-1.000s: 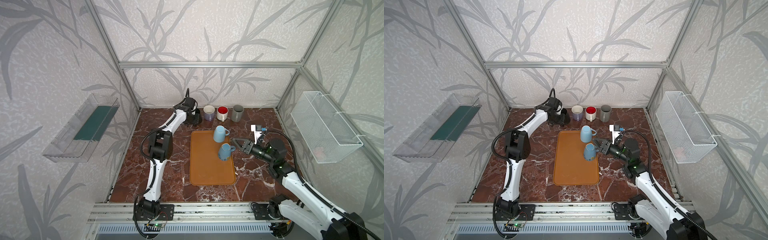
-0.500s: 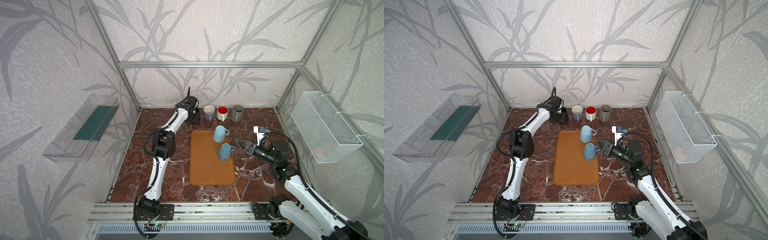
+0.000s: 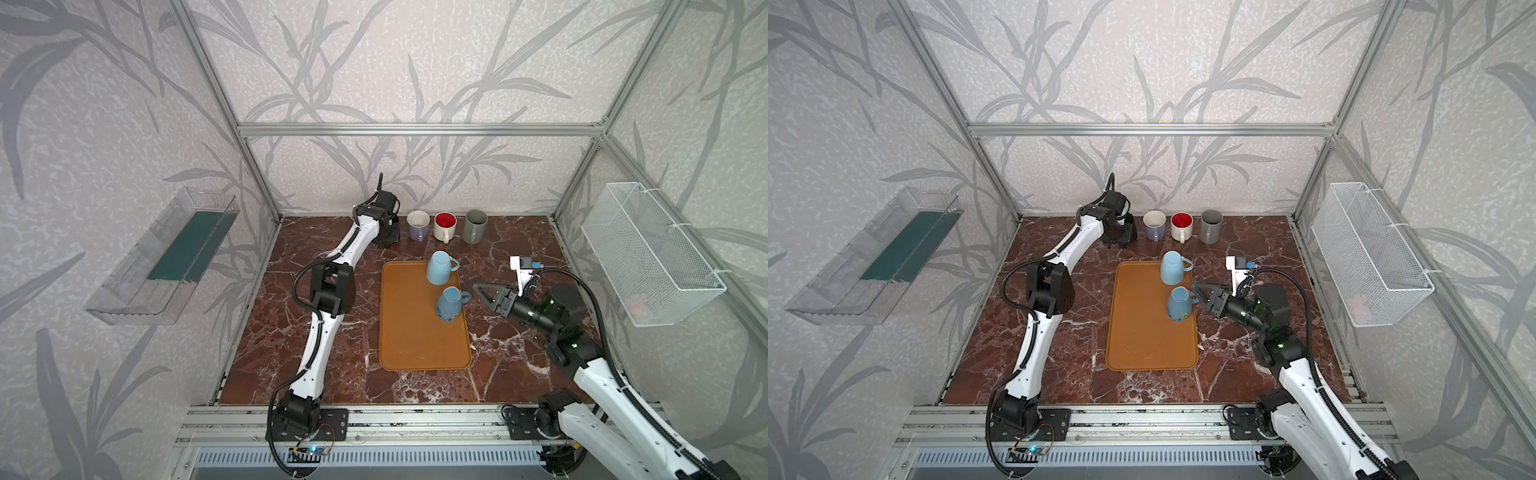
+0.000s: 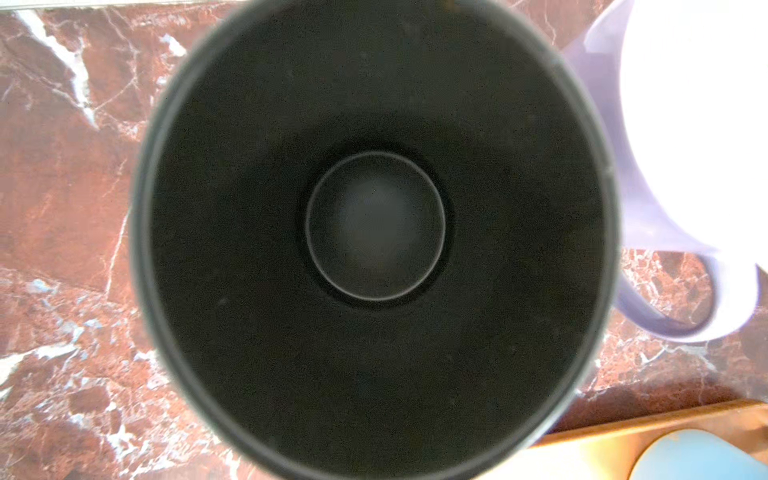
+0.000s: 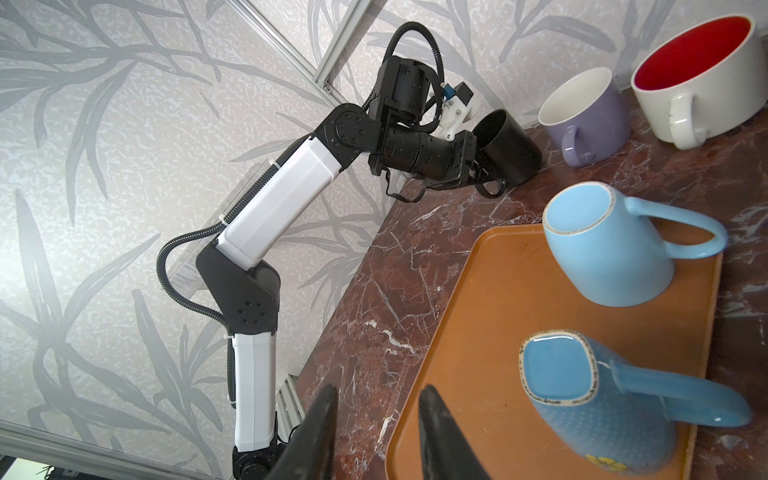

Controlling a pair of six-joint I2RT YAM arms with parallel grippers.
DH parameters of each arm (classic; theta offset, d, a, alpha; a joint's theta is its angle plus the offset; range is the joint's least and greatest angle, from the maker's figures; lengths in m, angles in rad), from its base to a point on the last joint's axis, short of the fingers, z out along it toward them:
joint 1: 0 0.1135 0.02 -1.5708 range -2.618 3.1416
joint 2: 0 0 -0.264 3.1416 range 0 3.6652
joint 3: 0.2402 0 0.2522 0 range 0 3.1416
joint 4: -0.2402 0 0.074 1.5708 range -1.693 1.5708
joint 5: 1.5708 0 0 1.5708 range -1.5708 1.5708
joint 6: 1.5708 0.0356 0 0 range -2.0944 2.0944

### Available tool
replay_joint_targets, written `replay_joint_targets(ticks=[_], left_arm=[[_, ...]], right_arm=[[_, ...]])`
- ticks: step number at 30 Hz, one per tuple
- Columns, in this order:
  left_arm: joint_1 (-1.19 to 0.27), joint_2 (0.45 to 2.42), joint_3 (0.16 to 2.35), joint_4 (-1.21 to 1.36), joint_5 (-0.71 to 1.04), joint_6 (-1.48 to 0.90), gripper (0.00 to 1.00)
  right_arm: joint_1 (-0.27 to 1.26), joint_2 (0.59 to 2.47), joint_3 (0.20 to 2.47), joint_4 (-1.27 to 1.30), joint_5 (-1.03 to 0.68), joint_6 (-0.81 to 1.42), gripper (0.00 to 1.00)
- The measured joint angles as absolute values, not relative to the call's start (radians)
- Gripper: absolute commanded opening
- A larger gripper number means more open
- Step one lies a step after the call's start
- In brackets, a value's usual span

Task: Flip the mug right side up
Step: 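Set the black mug upright beside the purple mug and open the left gripper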

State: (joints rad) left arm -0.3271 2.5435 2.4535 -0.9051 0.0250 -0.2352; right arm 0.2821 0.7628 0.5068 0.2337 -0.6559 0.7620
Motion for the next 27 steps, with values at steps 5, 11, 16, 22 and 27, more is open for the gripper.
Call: replay_joint_targets(ticks=[5,11,16,22,27], left_arm=[[-0.328,2.555,2.462,-0.902,0.026,-0.234,0.0],[-0.332,2.589,2.493,-0.891,0.029,-0.234,0.0],[-0.333,2.598,2.503,-0.885,0.03,-0.235,0.0],[-0.333,2.598,2.503,-0.885,0.03,-0.235,0.08],[-0.333,2.599,2.505,-0.885,0.033,-0.231,0.24]], right_arm=[[0.282,0.746,0.507,0.225,-0.656,0.762,0.34],[0.282,0.731,0.507,0.208,-0.656,0.762,0.35],[0.282,0.724,0.507,0.2,-0.656,0.762,0.35],[0.282,0.724,0.507,0.197,-0.656,0.762,0.35],[0.282,0.724,0.507,0.196,-0.656,0.761,0.36]])
